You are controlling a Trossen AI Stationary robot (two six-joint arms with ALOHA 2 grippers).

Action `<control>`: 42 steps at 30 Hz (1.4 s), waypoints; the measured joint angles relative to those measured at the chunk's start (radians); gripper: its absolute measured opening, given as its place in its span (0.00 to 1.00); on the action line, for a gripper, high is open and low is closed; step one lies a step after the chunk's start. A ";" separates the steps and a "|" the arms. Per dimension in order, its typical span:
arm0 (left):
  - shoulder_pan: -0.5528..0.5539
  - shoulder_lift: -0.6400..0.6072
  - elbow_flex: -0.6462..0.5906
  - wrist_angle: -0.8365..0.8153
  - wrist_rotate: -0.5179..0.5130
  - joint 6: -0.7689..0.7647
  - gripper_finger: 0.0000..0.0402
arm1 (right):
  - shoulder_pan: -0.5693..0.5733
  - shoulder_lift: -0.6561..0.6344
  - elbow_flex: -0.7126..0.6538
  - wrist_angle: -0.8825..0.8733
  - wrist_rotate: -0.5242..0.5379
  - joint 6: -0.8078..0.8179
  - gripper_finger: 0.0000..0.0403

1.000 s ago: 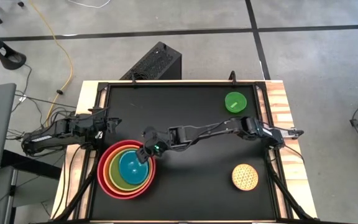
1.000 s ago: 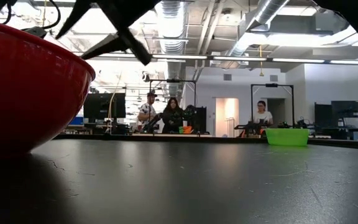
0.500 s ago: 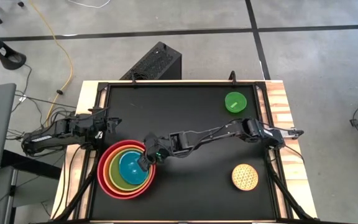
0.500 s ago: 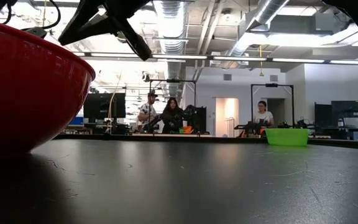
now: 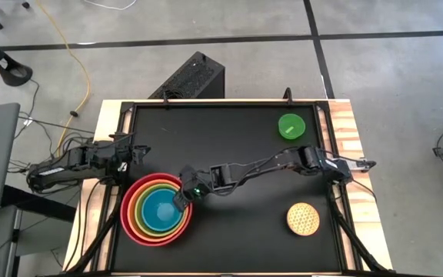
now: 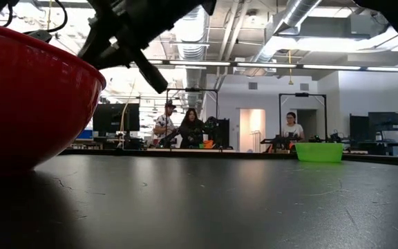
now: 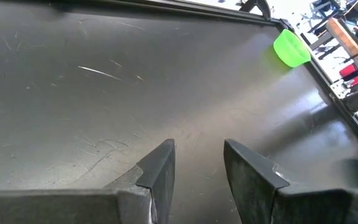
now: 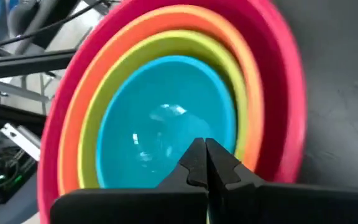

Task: Nest bowls inside each other
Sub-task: Stack the orange patterned bowl on top of the blue bowl

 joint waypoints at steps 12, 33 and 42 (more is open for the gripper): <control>0.000 0.000 0.000 0.000 0.000 -0.003 0.32 | -0.013 -0.106 0.001 -0.102 0.004 -0.030 0.01; 0.000 0.000 0.000 0.000 -0.036 0.009 0.32 | 0.313 -0.502 -0.059 -1.237 0.177 0.451 0.01; 0.000 0.000 0.000 0.000 -0.036 -0.007 0.32 | 0.505 -0.776 -0.546 -1.151 0.020 0.984 0.01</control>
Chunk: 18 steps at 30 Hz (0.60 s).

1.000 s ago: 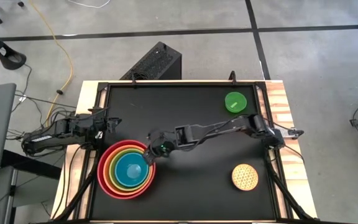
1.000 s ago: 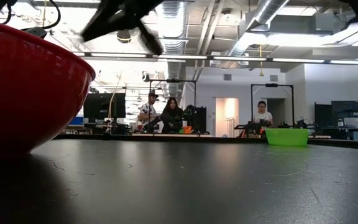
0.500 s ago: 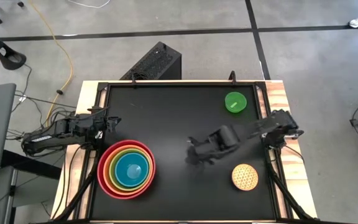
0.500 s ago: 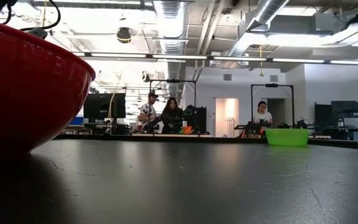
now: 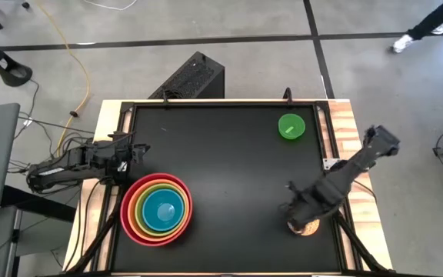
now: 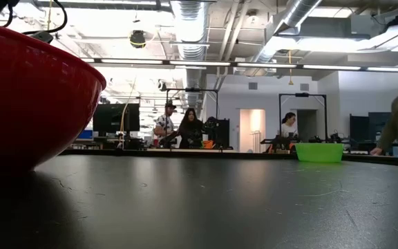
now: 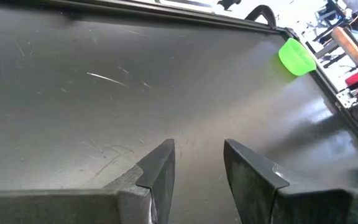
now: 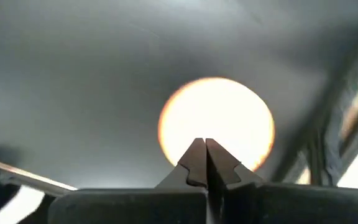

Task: Nest bowls inside each other
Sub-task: Stack the orange patterned bowl on top of the blue bowl

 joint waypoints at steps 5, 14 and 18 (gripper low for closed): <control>0.000 0.000 0.000 0.000 0.000 -0.001 0.32 | 0.084 -0.166 -0.264 0.131 -0.070 0.294 0.04; 0.000 0.000 0.000 0.000 0.000 -0.006 0.32 | 0.128 -0.293 -0.489 0.280 -0.093 0.353 0.37; 0.000 0.000 0.000 0.000 0.000 -0.009 0.32 | 0.140 -0.294 -0.541 0.299 -0.141 0.340 0.52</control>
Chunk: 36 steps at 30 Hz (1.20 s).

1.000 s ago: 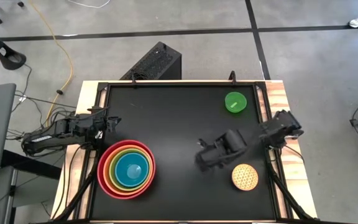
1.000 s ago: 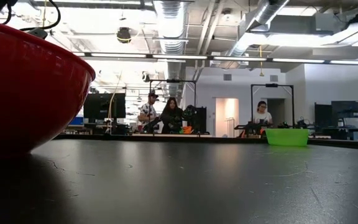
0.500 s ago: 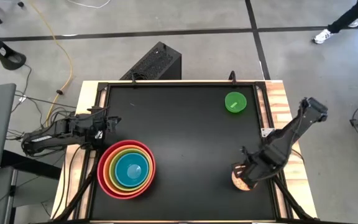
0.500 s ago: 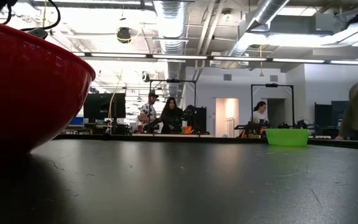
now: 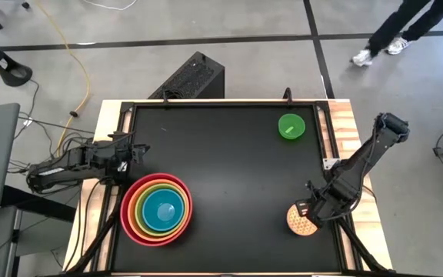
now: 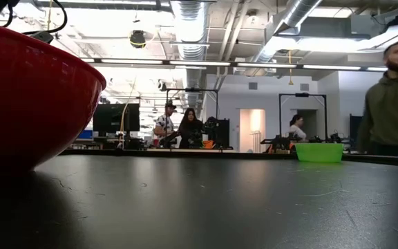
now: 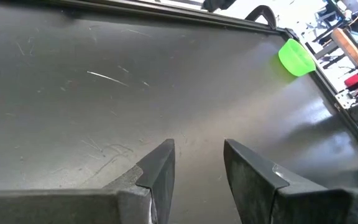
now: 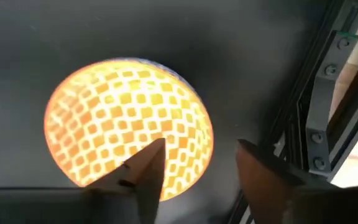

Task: Nest bowls inside each other
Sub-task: Stack the orange patterned bowl on top of the blue bowl

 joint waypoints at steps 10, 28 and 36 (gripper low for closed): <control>0.000 0.000 0.000 0.000 -0.002 0.001 0.32 | 0.046 0.000 -0.167 0.231 -0.013 -0.025 0.58; 0.000 0.000 0.000 0.000 -0.016 -0.009 0.32 | 0.030 -0.033 -0.220 0.318 -0.003 -0.069 0.05; 0.000 0.000 0.000 0.000 -0.017 -0.001 0.32 | -0.074 -0.043 -0.027 0.204 0.063 -0.138 0.02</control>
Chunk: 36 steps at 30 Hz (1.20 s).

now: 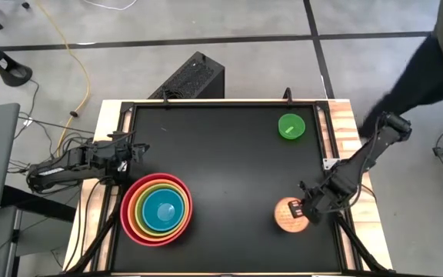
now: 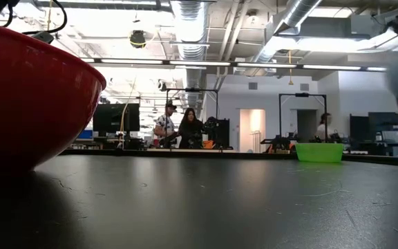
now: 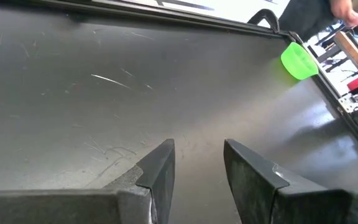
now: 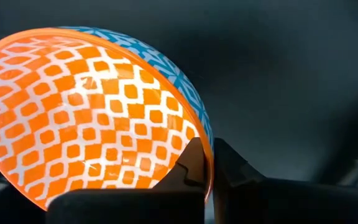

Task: Nest bowls inside each other
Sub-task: Stack the orange patterned bowl on top of the blue bowl

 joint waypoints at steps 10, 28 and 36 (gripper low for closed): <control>0.000 0.000 0.000 0.000 -0.001 0.030 0.32 | -0.323 0.257 0.457 -0.051 0.083 -0.490 0.02; 0.000 0.000 0.000 0.001 0.003 0.030 0.32 | -0.597 1.063 1.461 0.135 -0.127 -1.248 0.02; 0.000 -0.001 0.000 0.000 0.007 0.030 0.32 | -0.612 1.171 1.418 0.418 -0.142 -1.294 0.02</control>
